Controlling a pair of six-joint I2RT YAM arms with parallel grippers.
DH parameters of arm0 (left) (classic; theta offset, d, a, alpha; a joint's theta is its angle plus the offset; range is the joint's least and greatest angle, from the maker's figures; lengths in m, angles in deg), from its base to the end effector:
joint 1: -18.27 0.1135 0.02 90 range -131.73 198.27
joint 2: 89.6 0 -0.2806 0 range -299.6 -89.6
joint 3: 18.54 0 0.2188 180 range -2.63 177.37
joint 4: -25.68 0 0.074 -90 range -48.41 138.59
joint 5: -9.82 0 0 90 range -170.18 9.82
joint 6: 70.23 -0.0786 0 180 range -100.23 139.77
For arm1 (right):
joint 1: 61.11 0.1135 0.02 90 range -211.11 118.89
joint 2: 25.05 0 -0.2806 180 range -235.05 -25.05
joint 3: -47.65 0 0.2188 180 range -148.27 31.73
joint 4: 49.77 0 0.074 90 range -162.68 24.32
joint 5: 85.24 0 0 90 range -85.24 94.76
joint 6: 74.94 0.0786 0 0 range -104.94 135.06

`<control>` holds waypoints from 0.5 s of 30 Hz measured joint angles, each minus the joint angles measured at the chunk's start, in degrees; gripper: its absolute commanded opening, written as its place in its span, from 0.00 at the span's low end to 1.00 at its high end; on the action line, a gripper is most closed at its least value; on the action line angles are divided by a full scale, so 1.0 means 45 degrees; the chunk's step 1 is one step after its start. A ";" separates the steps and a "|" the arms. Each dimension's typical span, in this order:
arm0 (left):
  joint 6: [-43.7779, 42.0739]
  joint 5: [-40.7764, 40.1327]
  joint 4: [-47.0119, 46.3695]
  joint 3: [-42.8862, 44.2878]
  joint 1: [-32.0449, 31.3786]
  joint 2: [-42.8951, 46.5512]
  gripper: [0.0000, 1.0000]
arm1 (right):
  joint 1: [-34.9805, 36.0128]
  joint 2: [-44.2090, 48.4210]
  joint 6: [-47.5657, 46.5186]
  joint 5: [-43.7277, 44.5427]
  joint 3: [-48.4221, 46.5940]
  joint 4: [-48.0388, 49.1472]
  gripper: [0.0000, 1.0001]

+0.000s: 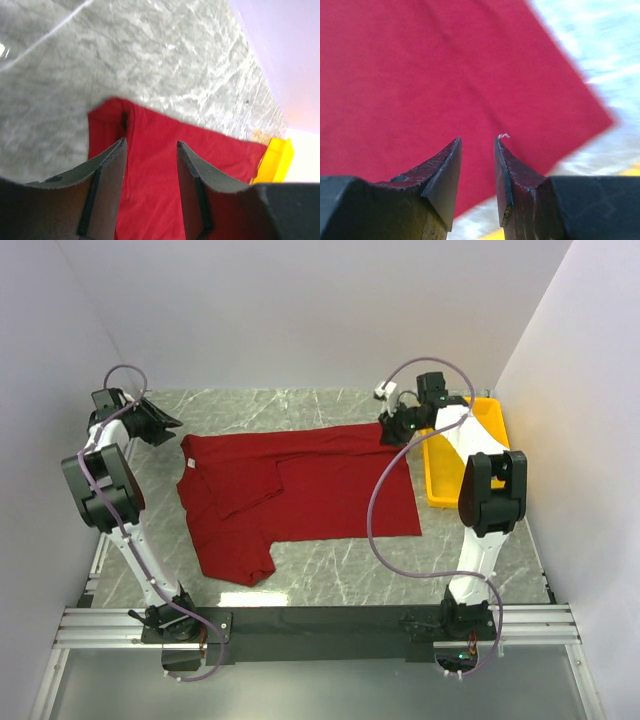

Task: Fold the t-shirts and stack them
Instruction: Fold the tshirt

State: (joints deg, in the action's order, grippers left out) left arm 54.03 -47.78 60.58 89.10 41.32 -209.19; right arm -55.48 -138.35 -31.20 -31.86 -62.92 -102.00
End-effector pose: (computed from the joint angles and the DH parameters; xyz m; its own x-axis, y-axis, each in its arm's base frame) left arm 0.4477 0.1447 0.2098 -0.5586 -0.7542 -0.3452 -0.3724 0.5999 -0.7081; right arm 0.4216 0.0887 0.2486 -0.2602 -0.6083 -0.7498 -0.8788 0.4710 -0.0771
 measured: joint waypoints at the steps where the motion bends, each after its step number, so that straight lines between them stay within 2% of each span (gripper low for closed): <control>1: 0.0155 0.0029 -0.0141 0.0160 -0.0029 -0.0257 0.49 | 0.0083 0.0049 0.0423 -0.0180 0.0257 0.0053 0.40; 7: 0.0733 0.0126 -0.0306 0.0971 -0.0325 -0.1481 0.47 | 0.0398 0.0223 0.1821 -0.0641 0.1715 0.0063 0.40; 15: 0.0971 -0.0418 0.0282 0.1700 -0.0763 -0.2205 0.46 | 0.0384 0.0588 0.2487 -0.0675 0.2191 0.0204 0.40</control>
State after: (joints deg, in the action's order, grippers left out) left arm 58.40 -49.66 61.84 96.74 37.89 -219.12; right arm -53.76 -135.70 -20.01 -34.90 -53.06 -101.08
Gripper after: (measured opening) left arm 0.462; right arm 0.395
